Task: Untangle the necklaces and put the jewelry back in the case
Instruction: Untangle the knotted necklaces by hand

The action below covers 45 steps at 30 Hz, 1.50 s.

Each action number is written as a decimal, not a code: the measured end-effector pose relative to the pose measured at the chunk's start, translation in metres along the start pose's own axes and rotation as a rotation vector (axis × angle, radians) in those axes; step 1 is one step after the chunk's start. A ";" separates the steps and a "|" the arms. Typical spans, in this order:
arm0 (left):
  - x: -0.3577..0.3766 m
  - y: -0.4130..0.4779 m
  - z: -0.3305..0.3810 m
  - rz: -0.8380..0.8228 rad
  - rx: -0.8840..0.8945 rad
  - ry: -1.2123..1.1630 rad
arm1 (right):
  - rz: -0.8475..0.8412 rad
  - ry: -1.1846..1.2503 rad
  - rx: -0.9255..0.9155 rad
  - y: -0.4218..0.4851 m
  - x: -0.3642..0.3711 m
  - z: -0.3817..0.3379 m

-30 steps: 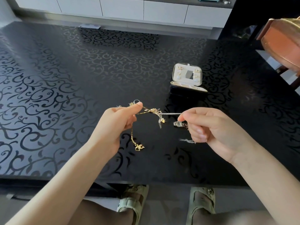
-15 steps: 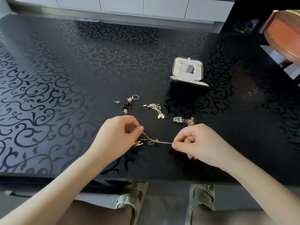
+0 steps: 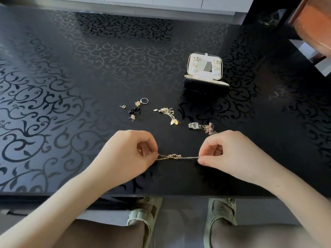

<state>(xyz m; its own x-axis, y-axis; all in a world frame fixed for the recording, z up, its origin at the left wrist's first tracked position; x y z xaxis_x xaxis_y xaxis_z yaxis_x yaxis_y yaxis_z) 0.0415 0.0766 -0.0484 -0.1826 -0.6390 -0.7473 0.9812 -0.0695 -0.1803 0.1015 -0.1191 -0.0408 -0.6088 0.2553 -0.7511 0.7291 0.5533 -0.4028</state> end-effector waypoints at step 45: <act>0.030 0.013 0.022 -0.090 0.073 0.149 | -0.040 -0.070 -0.213 0.023 0.015 -0.022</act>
<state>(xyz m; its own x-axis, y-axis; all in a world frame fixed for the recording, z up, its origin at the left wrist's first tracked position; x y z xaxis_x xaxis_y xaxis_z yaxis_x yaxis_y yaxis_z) 0.0499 0.0399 -0.0594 -0.2718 -0.5071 -0.8179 0.9614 -0.1802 -0.2078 0.1021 -0.0853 -0.0500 -0.6071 0.1786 -0.7743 0.6178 0.7189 -0.3186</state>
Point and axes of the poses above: each hand's wrist, its own y-axis towards the middle knuckle, its own x-axis out of the palm, z = x × y, the point moved 5 cm from there along y, towards the middle knuckle, and after that the axes turned 12 degrees about -z, right-handed, at the moved point
